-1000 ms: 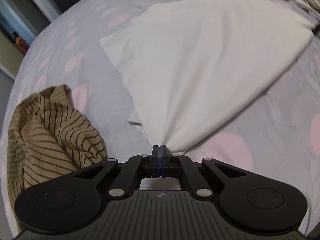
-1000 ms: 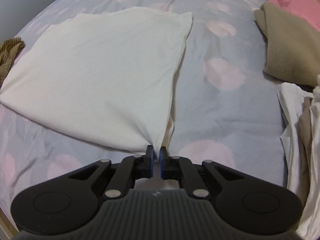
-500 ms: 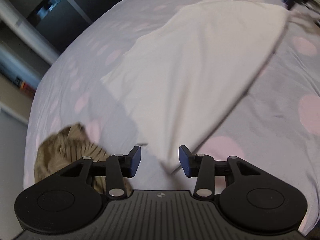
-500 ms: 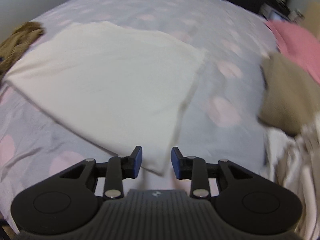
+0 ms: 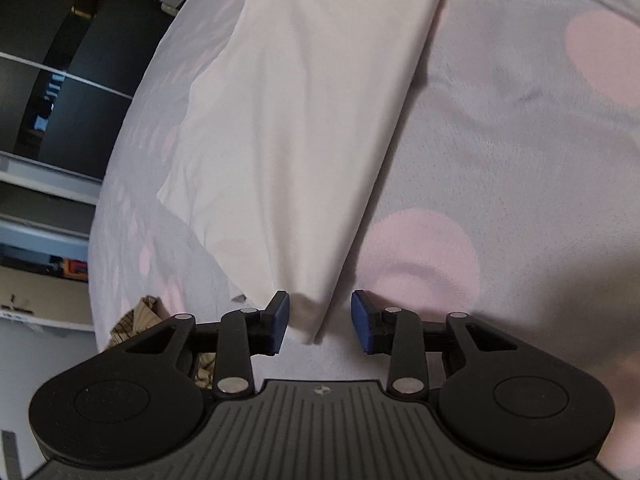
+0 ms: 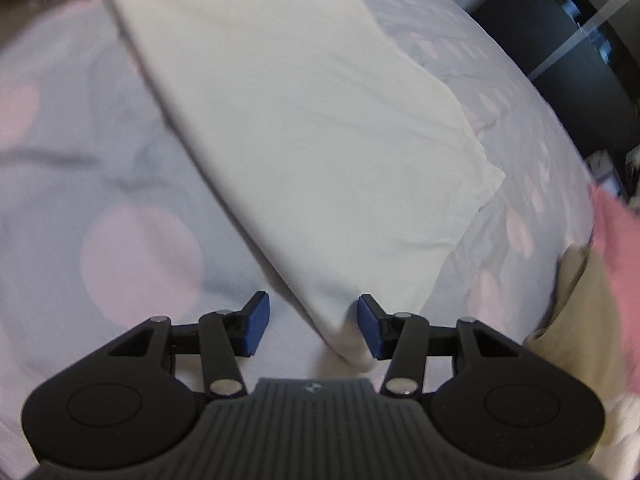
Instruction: Fold clothes
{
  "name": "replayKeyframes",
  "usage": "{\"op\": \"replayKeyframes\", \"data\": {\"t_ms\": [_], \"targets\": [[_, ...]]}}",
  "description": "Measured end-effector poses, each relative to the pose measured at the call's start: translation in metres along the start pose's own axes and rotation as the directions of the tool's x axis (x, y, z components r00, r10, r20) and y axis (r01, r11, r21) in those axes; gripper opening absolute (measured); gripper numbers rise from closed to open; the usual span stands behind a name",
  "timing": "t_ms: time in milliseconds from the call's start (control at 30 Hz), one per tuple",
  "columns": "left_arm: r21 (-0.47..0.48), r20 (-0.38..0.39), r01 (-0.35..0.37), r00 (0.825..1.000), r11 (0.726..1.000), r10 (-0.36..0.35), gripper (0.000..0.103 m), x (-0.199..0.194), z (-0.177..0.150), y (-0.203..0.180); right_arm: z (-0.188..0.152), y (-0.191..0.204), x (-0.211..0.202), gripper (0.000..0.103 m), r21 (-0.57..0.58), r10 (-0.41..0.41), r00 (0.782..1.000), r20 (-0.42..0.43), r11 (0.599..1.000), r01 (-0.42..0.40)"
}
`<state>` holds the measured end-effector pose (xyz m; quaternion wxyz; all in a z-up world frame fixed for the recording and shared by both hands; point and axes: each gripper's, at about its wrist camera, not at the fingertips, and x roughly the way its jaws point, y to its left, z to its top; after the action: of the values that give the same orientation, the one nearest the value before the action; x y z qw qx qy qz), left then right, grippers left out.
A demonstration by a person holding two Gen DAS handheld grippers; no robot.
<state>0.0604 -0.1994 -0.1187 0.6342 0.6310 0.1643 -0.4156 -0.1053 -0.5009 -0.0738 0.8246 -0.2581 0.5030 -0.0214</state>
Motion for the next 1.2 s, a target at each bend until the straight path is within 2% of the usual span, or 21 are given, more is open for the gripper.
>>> {"op": "replayKeyframes", "data": {"t_ms": [100,167,267,300,367,400,433,600,700,800,967,1133,1200], "targets": [[0.065,0.014,-0.061,0.998,0.996,0.06,0.02,0.005,0.006,-0.009,0.001,0.007,0.004,0.051,-0.061,-0.044,0.999,0.019,0.997,0.046],[0.071,0.018,-0.084,0.996,0.994,0.083,0.013,0.009,0.012,-0.011,0.003,0.014,0.007,0.048,-0.124,-0.102,0.994,0.042,0.987,0.106],[0.066,0.014,-0.079,0.997,0.995,0.078,0.006,0.011,0.014,-0.007,0.008,0.019,0.01,0.029,-0.199,-0.156,0.986,0.055,0.966,0.164],[0.069,0.013,-0.078,0.997,0.995,0.077,0.004,0.012,0.014,-0.005,0.01,0.019,0.01,0.018,-0.209,-0.153,0.987,0.052,0.965,0.16],[0.052,0.013,-0.079,0.997,0.996,0.078,0.002,0.009,0.013,0.002,0.011,0.018,0.009,0.014,-0.221,-0.158,0.986,0.055,0.961,0.166],[0.038,0.014,-0.08,0.997,0.996,0.079,0.002,0.007,0.012,0.006,0.012,0.015,0.007,0.009,-0.215,-0.165,0.984,0.064,0.961,0.175],[0.023,0.016,-0.082,0.997,0.996,0.081,0.001,0.004,0.012,0.011,0.012,0.01,0.003,0.007,-0.202,-0.172,0.982,0.074,0.962,0.183],[-0.073,0.069,-0.138,0.987,0.988,0.143,0.001,-0.031,0.012,0.05,0.024,-0.016,-0.023,0.004,-0.106,-0.2,0.972,0.124,0.971,0.214],[-0.079,0.096,-0.164,0.981,0.983,0.171,0.001,-0.056,0.014,0.062,0.03,-0.024,-0.046,0.004,-0.083,-0.202,0.968,0.152,0.973,0.216],[-0.059,0.112,-0.165,0.979,0.985,0.171,0.0,-0.075,0.009,0.065,0.029,-0.028,-0.068,0.004,-0.061,-0.158,0.974,0.161,0.984,0.169],[-0.003,0.127,-0.125,0.984,0.992,0.125,0.0,-0.097,-0.006,0.056,0.022,-0.018,-0.097,0.004,-0.113,-0.031,0.987,0.158,0.992,0.05],[0.037,0.121,-0.067,0.991,0.997,0.062,0.0,-0.107,-0.02,0.04,0.011,0.004,-0.114,0.004,-0.185,0.114,0.986,0.121,0.979,-0.09],[0.017,0.117,-0.023,0.993,1.0,0.021,0.0,-0.103,-0.02,0.039,0.005,0.013,-0.112,0.004,-0.201,0.152,0.984,0.09,0.971,-0.131]]}}
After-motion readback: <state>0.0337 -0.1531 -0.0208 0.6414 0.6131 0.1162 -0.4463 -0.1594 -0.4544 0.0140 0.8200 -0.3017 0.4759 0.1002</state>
